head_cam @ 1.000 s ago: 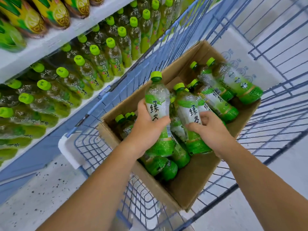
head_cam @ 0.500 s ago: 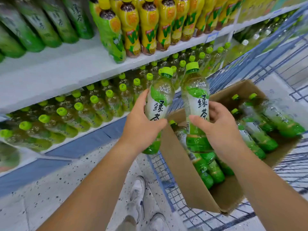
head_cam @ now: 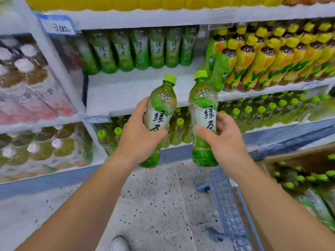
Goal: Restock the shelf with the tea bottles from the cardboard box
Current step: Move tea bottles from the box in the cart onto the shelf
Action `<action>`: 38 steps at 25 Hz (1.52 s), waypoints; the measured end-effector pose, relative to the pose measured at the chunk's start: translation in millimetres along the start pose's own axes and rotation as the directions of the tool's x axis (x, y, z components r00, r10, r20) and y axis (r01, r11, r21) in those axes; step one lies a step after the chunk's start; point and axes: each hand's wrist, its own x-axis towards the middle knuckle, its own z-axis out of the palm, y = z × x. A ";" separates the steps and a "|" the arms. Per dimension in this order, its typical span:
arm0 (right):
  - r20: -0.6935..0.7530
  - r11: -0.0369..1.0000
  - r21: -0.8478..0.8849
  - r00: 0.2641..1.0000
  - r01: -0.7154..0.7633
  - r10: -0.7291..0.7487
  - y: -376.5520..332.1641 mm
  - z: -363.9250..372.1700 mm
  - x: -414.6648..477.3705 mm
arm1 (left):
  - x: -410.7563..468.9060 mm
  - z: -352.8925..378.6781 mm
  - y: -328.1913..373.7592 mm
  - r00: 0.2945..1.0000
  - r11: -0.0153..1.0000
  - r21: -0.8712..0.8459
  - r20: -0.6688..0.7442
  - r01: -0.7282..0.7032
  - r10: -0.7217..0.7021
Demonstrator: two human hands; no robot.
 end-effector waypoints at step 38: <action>0.211 0.760 -0.020 0.746 0.649 -0.631 34.2 308.6 220.7 | 264.2 -129.3 -191.6 0.807 0.983 0.186 -0.580 -0.003 0.112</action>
